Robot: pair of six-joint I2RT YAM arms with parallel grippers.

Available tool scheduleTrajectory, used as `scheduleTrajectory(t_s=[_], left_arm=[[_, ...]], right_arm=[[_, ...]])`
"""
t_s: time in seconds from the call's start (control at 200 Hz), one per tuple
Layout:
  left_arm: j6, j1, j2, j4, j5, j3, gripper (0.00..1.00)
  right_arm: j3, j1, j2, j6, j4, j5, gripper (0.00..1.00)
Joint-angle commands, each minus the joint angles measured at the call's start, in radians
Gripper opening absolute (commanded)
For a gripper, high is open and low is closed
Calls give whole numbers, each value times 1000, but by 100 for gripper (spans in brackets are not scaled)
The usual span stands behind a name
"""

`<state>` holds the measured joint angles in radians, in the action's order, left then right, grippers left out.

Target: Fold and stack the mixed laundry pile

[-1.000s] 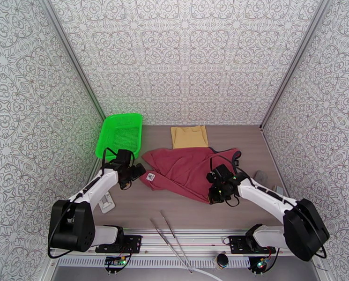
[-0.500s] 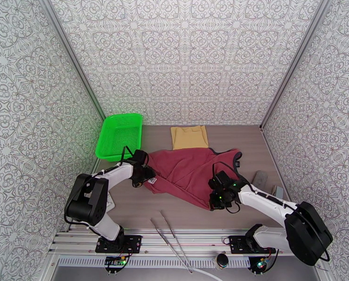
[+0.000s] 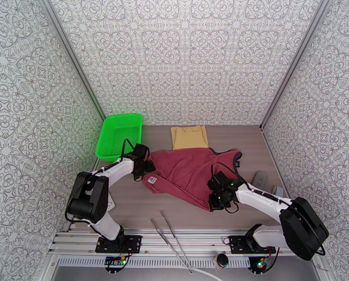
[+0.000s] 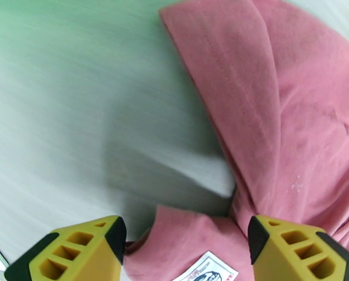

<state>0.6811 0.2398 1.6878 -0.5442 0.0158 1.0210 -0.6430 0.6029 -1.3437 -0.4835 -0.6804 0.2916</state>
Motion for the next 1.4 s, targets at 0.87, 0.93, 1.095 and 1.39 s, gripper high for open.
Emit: scheduleTrajectory(t_s=[0.87,0.93,1.095,1.39], left_arm=[[438,424,-790,-428,283,-341,50],[522,492,-837,-459,306,-375,60],[565,548,-880,-581,416,-292,65],[175,248,-592,-308,205,-87,64]], right_arm=[[-32,12,-57,-16,33,-38,0],[-33,12,-63,-13,37,-36,0],[-43,12,-74,-1,39,-32,0],[-67,12,-74,-14,29,-63,0]])
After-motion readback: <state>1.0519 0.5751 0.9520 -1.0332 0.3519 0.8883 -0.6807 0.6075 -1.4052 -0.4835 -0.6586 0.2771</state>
